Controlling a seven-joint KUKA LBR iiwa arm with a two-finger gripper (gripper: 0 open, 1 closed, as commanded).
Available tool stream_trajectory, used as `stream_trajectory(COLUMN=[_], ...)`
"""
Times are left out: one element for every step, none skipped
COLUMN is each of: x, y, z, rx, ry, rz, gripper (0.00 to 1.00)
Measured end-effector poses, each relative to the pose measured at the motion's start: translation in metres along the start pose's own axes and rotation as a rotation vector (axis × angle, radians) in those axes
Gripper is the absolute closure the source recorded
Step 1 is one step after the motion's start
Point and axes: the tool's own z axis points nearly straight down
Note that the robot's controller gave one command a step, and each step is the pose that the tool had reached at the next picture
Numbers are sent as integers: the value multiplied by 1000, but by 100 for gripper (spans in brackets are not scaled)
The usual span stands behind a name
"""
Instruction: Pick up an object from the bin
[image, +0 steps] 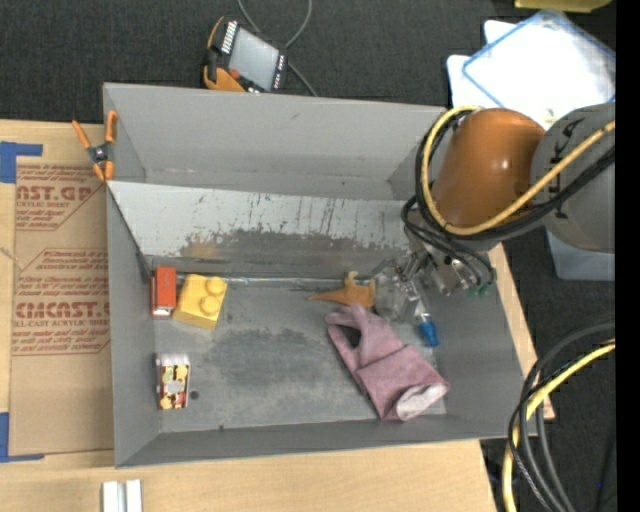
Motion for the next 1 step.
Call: stream_trajectory(x=[0], y=[0], z=[0], rx=[-1], ry=[1], rz=[0], gripper=[100])
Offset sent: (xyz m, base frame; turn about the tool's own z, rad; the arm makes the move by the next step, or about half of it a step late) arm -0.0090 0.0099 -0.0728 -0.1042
